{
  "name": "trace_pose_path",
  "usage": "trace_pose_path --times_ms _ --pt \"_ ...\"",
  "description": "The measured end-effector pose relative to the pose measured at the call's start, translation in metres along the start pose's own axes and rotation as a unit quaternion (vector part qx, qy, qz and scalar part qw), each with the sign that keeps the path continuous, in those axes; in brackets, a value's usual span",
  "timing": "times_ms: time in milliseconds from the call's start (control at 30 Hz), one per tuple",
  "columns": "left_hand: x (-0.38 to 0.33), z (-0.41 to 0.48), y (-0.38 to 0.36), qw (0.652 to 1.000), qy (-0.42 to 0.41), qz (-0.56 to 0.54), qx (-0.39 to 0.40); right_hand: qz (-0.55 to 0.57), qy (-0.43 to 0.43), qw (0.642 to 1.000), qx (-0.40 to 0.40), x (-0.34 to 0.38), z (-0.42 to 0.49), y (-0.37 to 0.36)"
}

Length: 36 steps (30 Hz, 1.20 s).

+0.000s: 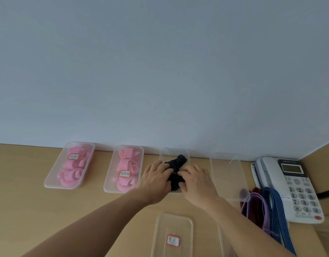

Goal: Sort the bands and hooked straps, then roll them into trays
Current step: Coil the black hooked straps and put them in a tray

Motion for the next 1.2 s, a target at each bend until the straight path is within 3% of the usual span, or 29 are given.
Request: trace_pose_path --times_ms 333,600,867,1200 --pt "-0.001 -0.041 0.023 0.991 -0.017 -0.129 -0.018 0.063 -0.074 0.994 -0.044 0.032 -0.042 0.029" --pt "0.008 -0.091 -0.003 0.99 -0.057 -0.126 0.036 0.077 -0.217 0.971 0.067 0.066 -0.103 -0.012" --pt "0.027 -0.13 -0.03 0.986 -0.044 -0.123 0.107 0.089 -0.414 0.896 0.137 0.095 -0.137 -0.051" --pt "0.028 -0.129 -0.024 0.977 0.0 -0.157 0.146 0.15 -0.506 0.841 0.117 0.095 -0.132 -0.058"
Point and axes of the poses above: each hand's wrist, its own z-axis towards the middle knuckle, its own y-axis out of the back of the hand, x = y × z, the point moved 3 cm from there along z, towards the middle knuckle, and after that the axes turned 2 degrees about x, right-handed, at the moved point
